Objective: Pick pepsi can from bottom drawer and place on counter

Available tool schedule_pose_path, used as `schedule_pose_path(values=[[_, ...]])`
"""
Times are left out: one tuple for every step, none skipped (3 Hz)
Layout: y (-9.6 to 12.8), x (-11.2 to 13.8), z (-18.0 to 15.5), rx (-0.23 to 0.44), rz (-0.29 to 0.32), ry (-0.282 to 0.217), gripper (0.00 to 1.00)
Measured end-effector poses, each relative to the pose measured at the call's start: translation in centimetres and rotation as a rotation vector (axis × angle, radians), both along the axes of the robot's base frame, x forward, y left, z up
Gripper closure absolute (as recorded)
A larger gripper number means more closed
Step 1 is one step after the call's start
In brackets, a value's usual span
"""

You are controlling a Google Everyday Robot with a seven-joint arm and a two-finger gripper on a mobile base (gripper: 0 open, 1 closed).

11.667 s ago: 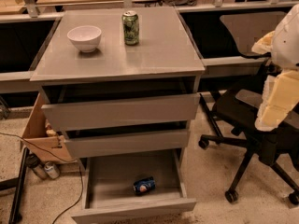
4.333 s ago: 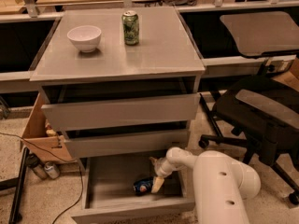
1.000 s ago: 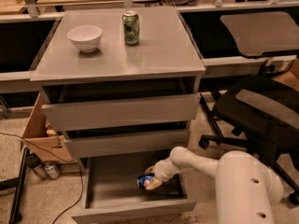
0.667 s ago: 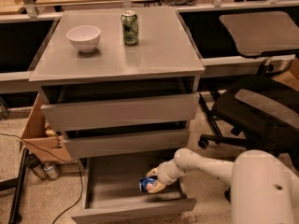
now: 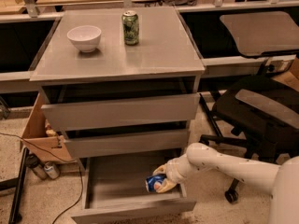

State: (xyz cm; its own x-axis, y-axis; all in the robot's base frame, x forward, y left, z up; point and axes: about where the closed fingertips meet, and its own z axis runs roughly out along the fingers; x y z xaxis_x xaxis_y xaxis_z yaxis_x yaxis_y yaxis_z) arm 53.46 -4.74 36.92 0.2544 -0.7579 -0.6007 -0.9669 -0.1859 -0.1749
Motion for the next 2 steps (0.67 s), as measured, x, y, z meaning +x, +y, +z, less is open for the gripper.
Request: schedule_pose_path(values=[[-1.0,0.8,5.6,-0.036,0.008,-0.053,1.0],[-3.2,2.1,13.0,-0.07,-0.019,-0.116,1.0]])
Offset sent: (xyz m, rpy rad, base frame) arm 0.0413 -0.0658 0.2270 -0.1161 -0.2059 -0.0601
